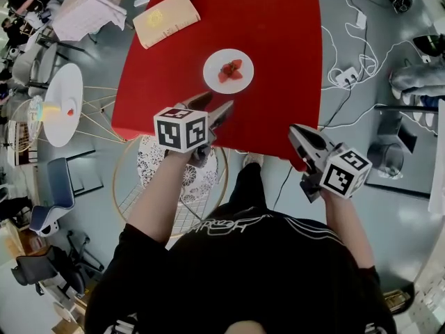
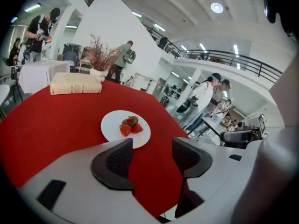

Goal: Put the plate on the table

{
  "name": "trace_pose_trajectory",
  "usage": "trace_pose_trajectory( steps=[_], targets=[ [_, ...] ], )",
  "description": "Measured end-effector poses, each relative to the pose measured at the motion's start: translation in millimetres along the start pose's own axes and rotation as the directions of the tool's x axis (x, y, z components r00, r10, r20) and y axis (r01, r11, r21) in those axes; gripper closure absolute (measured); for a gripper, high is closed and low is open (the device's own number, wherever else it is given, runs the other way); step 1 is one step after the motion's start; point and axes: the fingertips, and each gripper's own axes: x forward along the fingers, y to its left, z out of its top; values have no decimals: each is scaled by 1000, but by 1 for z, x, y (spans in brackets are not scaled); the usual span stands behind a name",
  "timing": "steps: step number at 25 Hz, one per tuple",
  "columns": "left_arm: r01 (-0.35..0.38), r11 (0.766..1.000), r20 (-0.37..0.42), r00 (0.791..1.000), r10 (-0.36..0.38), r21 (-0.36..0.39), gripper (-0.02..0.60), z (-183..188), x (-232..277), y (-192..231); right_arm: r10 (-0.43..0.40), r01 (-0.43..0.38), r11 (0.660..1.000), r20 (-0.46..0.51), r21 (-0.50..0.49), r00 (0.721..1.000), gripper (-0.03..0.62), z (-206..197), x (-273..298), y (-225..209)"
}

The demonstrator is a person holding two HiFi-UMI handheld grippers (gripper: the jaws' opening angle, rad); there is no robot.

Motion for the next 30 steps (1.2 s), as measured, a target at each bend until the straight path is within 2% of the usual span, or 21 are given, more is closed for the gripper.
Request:
trace_pose_trajectory(
  steps=[4, 10, 12, 15, 18, 21, 23, 25, 30],
  targets=[
    [57, 998, 70, 996, -59, 35, 463, 2, -33, -43, 10, -10, 999, 16, -38, 1000, 588, 2, -8, 21],
    [196, 978, 107, 973, -203, 67, 572, -11, -95, -126, 54, -51, 995, 37, -81, 998, 588, -6, -35, 71],
    [250, 964, 126, 957, -260, 93, 574, -16, -118, -156, 73, -69, 993, 38, -100, 997, 588, -9, -46, 89],
    [345, 935, 174, 918, -355, 85, 574, -26, -154, -192, 110, -105, 987, 36, -120, 993, 588, -16, -61, 118],
    [358, 928, 223, 901, -373, 103, 574, -39, -186, -215, 151, -144, 979, 35, -146, 988, 588, -24, -79, 149],
    [376, 924, 274, 884, -380, 67, 574, -56, -212, -233, 180, -172, 966, 22, -192, 983, 588, -36, -100, 178],
    [367, 928, 299, 880, -368, 65, 574, -63, -226, -244, 197, -187, 957, 21, -220, 980, 588, -41, -114, 194],
    [346, 934, 300, 885, -355, 85, 574, -70, -234, -256, 211, -200, 952, 21, -231, 977, 588, -48, -127, 205],
    [343, 930, 292, 883, -366, 130, 574, -79, -251, -284, 238, -226, 951, 30, -209, 971, 588, -64, -156, 219]
  ],
)
